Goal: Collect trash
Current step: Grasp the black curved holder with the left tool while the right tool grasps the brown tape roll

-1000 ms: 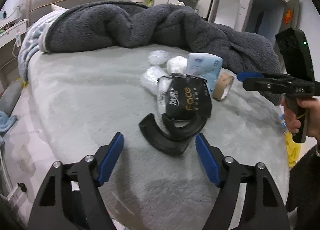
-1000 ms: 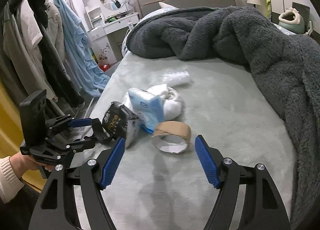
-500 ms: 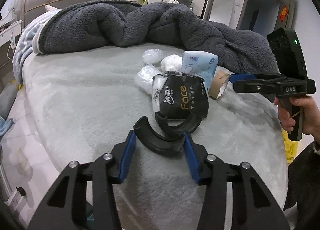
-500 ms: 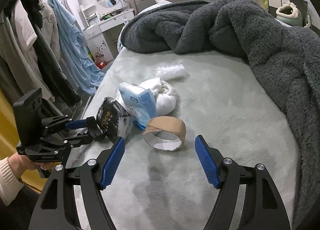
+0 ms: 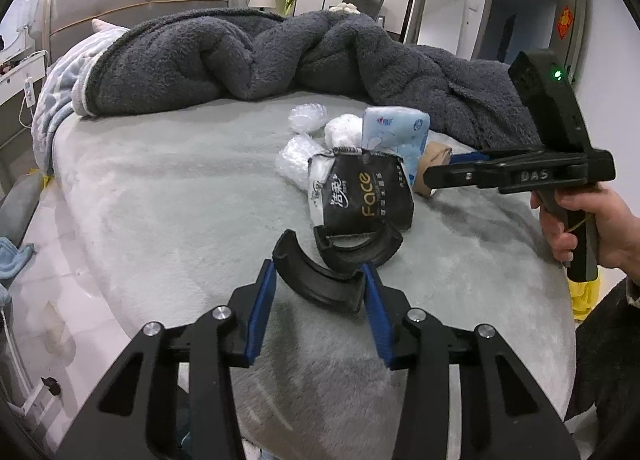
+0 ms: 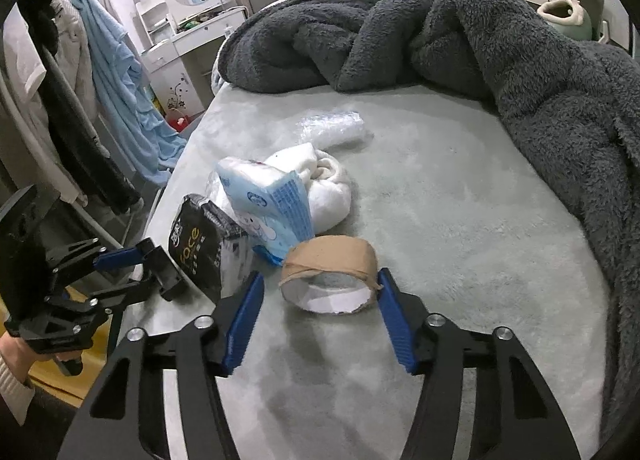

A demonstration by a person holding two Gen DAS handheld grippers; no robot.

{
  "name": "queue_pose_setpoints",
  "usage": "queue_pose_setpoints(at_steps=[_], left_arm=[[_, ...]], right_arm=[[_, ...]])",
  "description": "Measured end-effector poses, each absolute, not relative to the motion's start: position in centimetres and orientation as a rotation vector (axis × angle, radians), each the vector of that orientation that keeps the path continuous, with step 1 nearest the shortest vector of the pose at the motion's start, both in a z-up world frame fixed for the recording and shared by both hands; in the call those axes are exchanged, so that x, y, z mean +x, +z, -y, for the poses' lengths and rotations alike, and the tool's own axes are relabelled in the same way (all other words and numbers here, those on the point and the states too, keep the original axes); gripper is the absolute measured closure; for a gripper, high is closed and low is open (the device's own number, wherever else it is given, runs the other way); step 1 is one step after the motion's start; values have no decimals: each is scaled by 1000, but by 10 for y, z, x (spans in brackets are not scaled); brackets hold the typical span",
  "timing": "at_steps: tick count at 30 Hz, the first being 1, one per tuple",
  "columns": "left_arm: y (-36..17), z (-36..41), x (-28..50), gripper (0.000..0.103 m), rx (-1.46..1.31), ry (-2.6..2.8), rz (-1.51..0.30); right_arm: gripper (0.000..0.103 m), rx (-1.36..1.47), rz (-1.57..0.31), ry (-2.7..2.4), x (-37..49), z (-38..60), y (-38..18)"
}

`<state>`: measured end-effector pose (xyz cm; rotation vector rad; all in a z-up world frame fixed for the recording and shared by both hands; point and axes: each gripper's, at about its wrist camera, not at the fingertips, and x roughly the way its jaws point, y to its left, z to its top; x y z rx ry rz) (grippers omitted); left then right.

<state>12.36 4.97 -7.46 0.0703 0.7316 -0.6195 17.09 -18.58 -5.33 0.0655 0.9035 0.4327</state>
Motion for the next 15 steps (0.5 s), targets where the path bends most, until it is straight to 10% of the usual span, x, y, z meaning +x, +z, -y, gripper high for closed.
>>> queue_pose_setpoints(at_steps=[15], left_arm=[[-57, -67, 112, 57, 45, -516, -699]], right_arm=[[56, 14, -827, 336, 164, 173, -24]])
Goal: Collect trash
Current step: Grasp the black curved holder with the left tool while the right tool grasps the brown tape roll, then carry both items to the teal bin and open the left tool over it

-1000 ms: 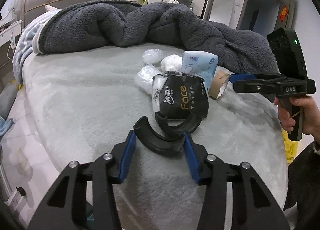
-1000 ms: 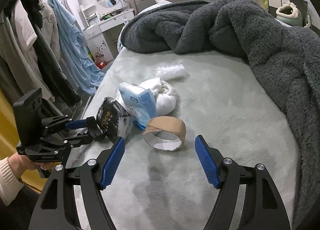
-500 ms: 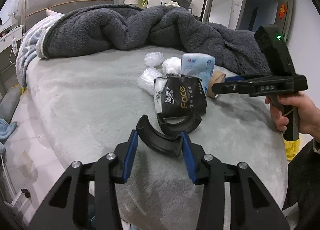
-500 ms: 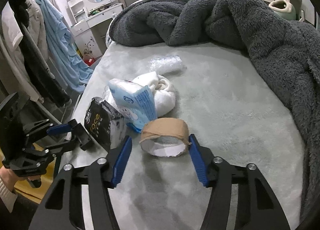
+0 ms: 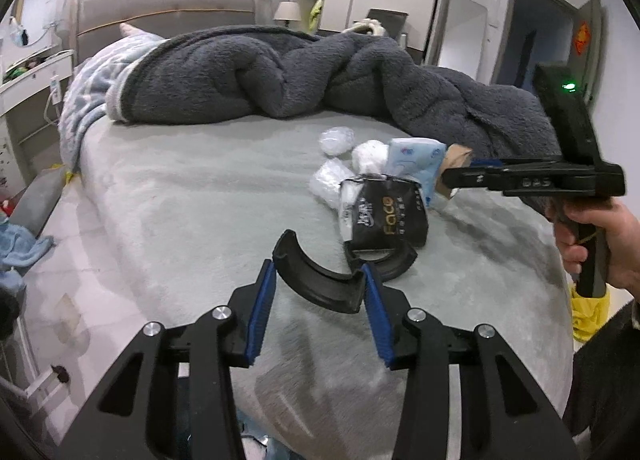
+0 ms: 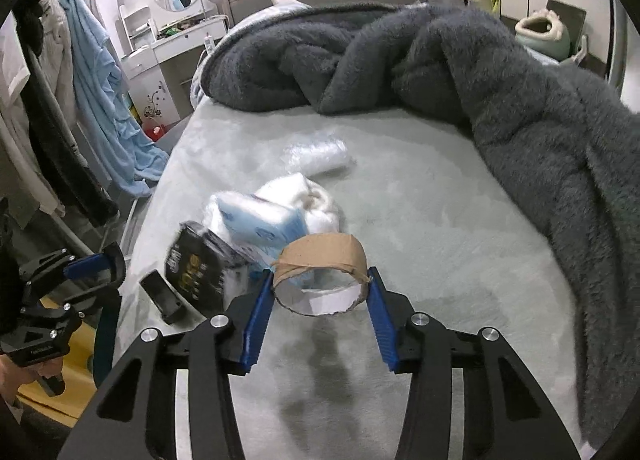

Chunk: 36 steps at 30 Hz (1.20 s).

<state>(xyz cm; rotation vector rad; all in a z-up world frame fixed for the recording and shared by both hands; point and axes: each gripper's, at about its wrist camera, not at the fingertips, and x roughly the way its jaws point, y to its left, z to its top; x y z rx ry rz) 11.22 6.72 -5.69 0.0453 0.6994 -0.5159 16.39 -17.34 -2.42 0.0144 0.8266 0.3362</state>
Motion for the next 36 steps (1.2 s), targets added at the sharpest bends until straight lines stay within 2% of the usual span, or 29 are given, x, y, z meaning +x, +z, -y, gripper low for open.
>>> queue_pose_setpoints(at_steps=[12, 26, 36], left_arm=[[-44, -97, 93, 57, -10, -342, -687], [-57, -147, 77, 57, -78, -106, -752], [-88, -186, 69, 57, -102, -10, -873]], right_arm=[[56, 14, -714, 418, 149, 120, 8], [56, -28, -732, 591, 140, 22, 7], [56, -74, -795, 711, 127, -36, -10]])
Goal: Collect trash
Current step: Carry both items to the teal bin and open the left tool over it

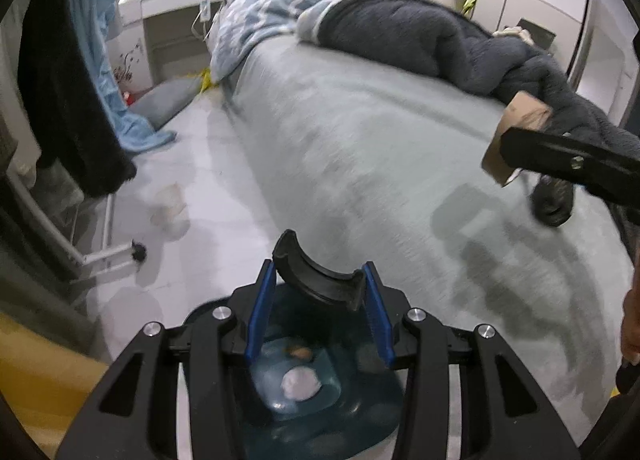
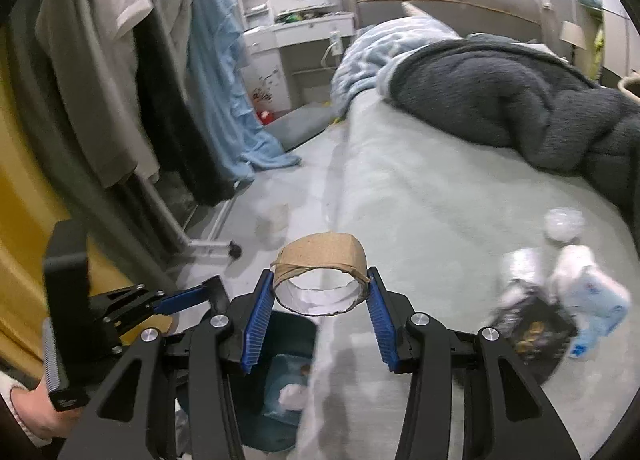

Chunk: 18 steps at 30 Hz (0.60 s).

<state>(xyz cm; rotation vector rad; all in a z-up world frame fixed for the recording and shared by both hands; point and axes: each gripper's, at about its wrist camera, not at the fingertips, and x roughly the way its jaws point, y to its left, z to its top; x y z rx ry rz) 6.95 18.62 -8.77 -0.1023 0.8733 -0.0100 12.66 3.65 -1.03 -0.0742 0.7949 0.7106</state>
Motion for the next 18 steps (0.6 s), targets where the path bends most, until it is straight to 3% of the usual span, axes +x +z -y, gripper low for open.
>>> queue_pose_setpoints(at_steps=[18], left_arm=[[-171, -236, 57, 55, -167, 21, -1232]], right_arm=[[56, -144, -989, 800, 118, -100, -63]])
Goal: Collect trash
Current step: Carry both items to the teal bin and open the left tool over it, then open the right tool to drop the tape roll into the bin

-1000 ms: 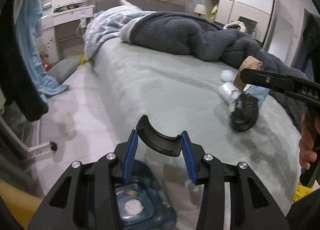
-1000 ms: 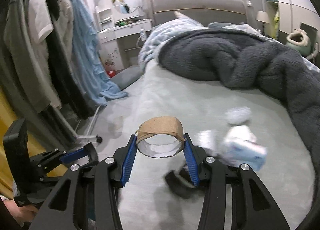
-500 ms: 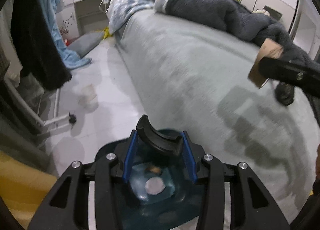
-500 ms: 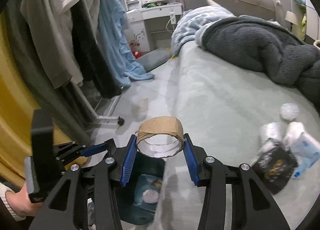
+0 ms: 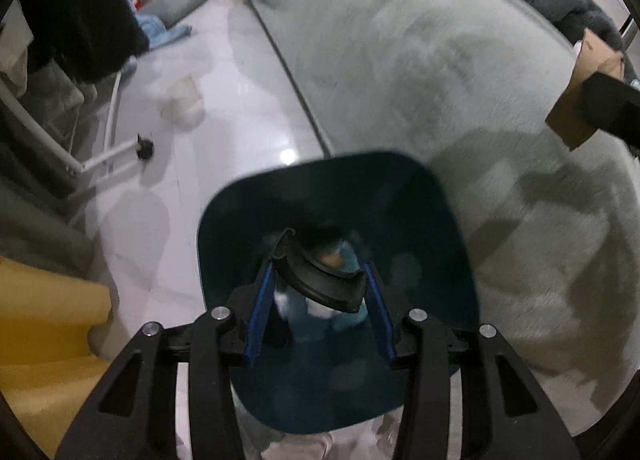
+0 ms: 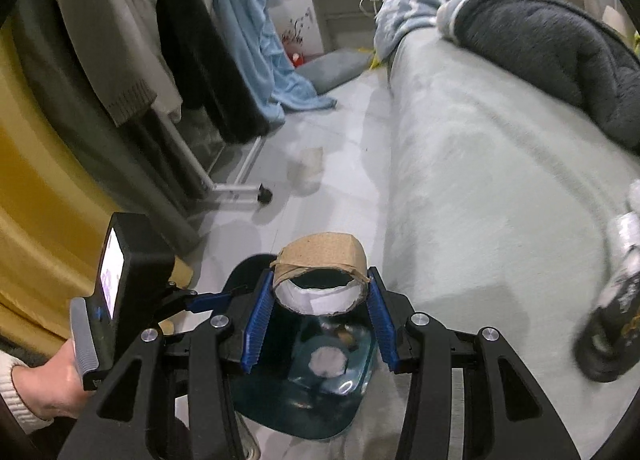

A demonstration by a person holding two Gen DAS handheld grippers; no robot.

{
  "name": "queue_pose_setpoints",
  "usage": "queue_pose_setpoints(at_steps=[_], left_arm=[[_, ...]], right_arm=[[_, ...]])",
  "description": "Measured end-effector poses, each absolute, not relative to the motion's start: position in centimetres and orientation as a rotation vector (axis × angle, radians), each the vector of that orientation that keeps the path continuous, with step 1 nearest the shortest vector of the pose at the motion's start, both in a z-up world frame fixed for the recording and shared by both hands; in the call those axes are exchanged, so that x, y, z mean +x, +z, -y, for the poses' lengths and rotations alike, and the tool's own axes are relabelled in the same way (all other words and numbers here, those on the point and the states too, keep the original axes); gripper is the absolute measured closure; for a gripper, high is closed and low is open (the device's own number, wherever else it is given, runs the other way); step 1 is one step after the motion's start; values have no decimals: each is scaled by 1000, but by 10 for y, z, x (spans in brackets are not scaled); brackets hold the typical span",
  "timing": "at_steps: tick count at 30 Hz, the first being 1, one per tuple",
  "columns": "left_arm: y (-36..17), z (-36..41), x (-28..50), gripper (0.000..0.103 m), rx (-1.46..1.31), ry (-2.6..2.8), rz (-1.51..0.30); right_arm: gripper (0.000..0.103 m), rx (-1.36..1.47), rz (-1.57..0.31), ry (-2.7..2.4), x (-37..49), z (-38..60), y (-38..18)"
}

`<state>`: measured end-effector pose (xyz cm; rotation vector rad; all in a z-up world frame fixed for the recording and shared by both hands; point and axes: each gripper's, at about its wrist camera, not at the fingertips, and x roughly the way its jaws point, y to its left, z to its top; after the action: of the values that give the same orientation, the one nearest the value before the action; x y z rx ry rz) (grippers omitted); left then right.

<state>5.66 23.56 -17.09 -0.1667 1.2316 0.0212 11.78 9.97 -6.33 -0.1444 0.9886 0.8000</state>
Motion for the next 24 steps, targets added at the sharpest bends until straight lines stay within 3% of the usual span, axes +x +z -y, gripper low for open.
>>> queue_pose_setpoints(at_steps=[10, 18, 24], left_arm=[[-204, -254, 45, 52, -218, 32, -1398], [-191, -264, 42, 32, -231, 27, -1379], [-166, -266, 43, 27, -239, 21, -1302]], right_arm=[[56, -153, -1134, 814, 116, -123, -101], [56, -201, -1238, 795, 113, -140, -133], [56, -236, -1279, 790, 109, -150, -149]])
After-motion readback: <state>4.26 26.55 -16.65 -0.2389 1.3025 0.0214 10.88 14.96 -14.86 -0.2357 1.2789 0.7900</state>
